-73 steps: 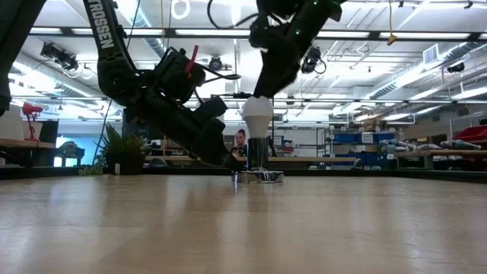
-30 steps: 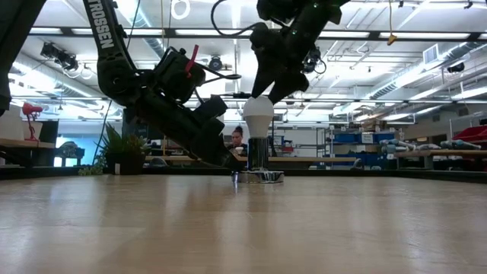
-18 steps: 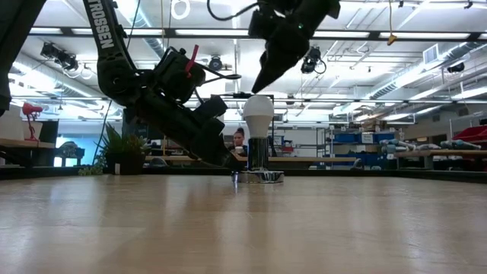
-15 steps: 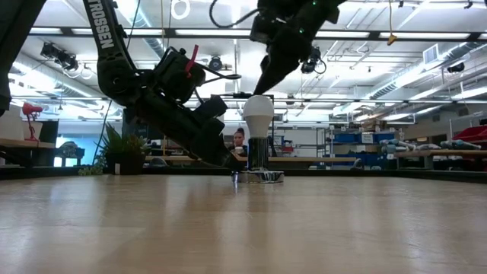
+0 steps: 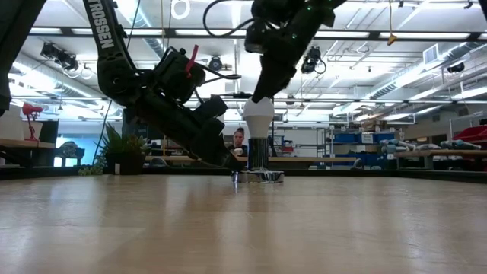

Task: Screw lightbulb
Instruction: Insert the white lightbulb into the silver lamp

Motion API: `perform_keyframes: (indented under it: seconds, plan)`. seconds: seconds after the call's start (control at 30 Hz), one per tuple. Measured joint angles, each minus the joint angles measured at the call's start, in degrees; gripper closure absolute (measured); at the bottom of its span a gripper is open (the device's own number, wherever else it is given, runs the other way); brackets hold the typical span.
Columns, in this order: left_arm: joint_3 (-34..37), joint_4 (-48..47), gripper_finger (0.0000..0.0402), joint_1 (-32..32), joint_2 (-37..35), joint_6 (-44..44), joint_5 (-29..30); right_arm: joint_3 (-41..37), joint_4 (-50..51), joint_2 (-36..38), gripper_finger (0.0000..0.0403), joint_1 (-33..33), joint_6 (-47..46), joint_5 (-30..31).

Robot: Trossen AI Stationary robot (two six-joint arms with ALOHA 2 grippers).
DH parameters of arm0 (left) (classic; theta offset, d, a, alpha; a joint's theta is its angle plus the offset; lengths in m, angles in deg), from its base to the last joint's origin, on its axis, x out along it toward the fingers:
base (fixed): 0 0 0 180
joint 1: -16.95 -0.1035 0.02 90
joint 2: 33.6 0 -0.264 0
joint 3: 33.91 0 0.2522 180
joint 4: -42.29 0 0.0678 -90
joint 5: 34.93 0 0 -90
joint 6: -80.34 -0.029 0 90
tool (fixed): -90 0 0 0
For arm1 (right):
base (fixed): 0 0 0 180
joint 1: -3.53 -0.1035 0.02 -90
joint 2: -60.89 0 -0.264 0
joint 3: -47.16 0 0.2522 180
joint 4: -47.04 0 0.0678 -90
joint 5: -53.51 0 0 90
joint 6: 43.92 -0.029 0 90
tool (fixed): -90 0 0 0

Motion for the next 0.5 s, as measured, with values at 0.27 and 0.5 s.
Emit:
perform_keyframes:
  seconds: [0.27,0.5]
  plan:
    - [0.0,0.09,0.0399,0.01,0.0,0.02,0.01,0.16,1.18,-0.34,0.0141,-1.27,-26.34,5.24]
    - [0.0,-0.04,0.0399,0.0,0.0,0.22,0.01,2.2,1.8,0.13,0.01,-2.01,-18.84,5.94]
